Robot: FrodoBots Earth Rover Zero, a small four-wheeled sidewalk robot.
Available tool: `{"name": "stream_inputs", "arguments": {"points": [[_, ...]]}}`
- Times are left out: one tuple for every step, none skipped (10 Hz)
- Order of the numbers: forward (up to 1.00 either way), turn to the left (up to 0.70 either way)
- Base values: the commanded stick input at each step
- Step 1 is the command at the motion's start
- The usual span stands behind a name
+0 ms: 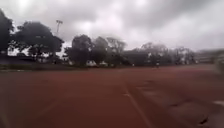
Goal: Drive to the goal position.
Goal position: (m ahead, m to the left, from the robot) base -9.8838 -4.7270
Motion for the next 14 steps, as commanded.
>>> {"name": "stream_inputs", "arguments": {"points": [[0.5,0.02],[0.5,0.02],[0.5,0.02],[0.5,0.02],[0.5,0.02],[0.5,0.02],[0.5,0.02],[0.5,0.02],[0.5,0.02],[0.5,0.02],[0.5,0.02],[0.5,0.02],[0.5,0.02],[0.5,0.02]]}}
